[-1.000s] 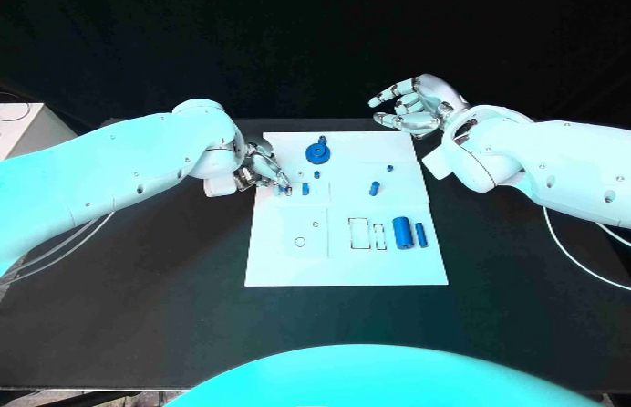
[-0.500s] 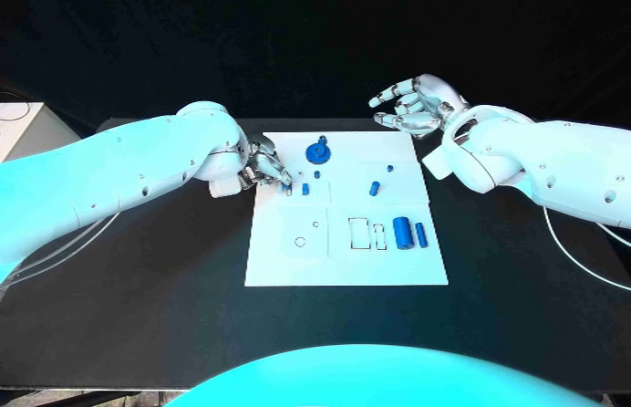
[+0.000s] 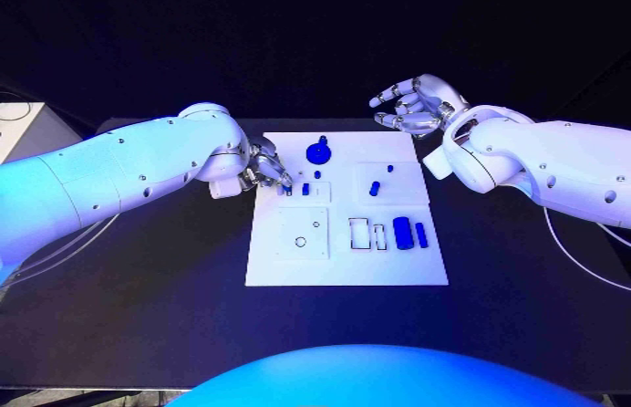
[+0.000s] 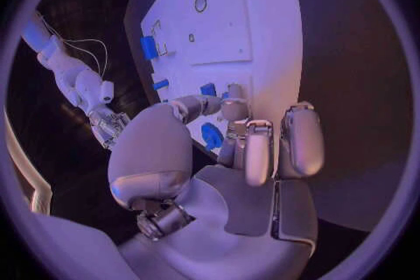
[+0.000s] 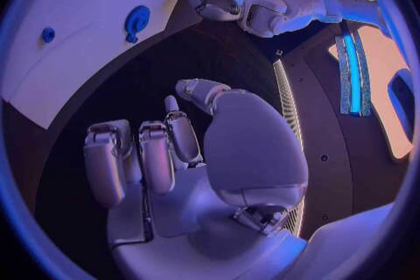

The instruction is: Assemble the parts on the task board

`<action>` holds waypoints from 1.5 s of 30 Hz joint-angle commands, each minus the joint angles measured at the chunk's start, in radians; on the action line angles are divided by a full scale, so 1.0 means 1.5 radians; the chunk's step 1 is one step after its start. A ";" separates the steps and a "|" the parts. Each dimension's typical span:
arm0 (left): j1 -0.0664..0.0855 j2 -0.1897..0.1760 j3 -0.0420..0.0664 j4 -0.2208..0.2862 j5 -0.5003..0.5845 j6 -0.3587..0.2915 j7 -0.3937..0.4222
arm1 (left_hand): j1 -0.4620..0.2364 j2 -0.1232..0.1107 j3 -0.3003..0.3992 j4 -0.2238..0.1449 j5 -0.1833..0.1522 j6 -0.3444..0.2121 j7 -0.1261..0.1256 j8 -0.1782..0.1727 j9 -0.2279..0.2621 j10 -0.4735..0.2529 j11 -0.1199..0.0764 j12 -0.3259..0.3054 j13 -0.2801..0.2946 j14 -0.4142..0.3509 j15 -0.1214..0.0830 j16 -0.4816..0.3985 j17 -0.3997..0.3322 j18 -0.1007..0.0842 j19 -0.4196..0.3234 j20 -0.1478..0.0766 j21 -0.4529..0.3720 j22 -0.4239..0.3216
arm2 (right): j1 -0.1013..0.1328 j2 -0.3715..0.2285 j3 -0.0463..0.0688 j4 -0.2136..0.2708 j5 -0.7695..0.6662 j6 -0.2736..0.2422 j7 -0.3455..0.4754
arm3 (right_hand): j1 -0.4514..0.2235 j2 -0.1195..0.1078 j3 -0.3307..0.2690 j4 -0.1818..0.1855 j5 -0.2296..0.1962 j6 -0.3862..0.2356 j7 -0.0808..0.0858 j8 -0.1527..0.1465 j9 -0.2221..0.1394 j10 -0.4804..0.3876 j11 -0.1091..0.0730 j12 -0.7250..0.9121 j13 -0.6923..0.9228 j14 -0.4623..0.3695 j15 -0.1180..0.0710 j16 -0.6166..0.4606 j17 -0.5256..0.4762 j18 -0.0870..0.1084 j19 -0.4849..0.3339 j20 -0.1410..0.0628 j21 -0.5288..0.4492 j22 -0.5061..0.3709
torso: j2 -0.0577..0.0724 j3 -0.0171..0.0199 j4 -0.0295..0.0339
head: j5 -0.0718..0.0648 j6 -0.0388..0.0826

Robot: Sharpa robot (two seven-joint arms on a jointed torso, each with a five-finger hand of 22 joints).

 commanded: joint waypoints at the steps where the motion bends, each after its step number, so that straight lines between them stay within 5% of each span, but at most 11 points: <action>1: 0.000 0.001 0.000 0.003 -0.004 0.026 0.004 | 0.000 0.005 0.129 -0.134 0.002 0.010 -0.007 0.005 0.001 0.002 -0.002 0.001 0.000 0.071 -0.001 0.004 0.176 -0.003 0.002 0.000 0.004 0.001 | 0.000 0.001 0.000 0.000 -0.002 0.002 0.007 | -0.007 -0.003 -0.001 -0.004 0.000 0.004 -0.001 -0.002 0.000 0.003 0.000 0.000 0.018 0.056 0.002 -0.004 0.125 0.000 0.066 0.003 -0.001 0.160 | 0.000 -0.0004 0.0001 | 0.000 0.000; 45: -0.004 0.004 -0.003 -0.003 -0.012 0.027 -0.007 | 0.000 0.006 0.127 -0.135 0.004 0.010 -0.007 0.005 0.001 0.002 -0.002 0.001 0.000 0.071 -0.001 0.004 0.176 -0.003 0.002 0.000 0.004 0.001 | 0.000 0.002 0.000 -0.001 -0.002 0.002 0.008 | -0.007 -0.003 -0.001 -0.004 0.000 0.004 -0.001 -0.002 0.000 0.003 0.000 0.000 0.018 0.056 0.002 -0.004 0.125 0.000 0.066 0.003 -0.001 0.160 | 0.000 0.0001 -0.0008 | 0.000 0.000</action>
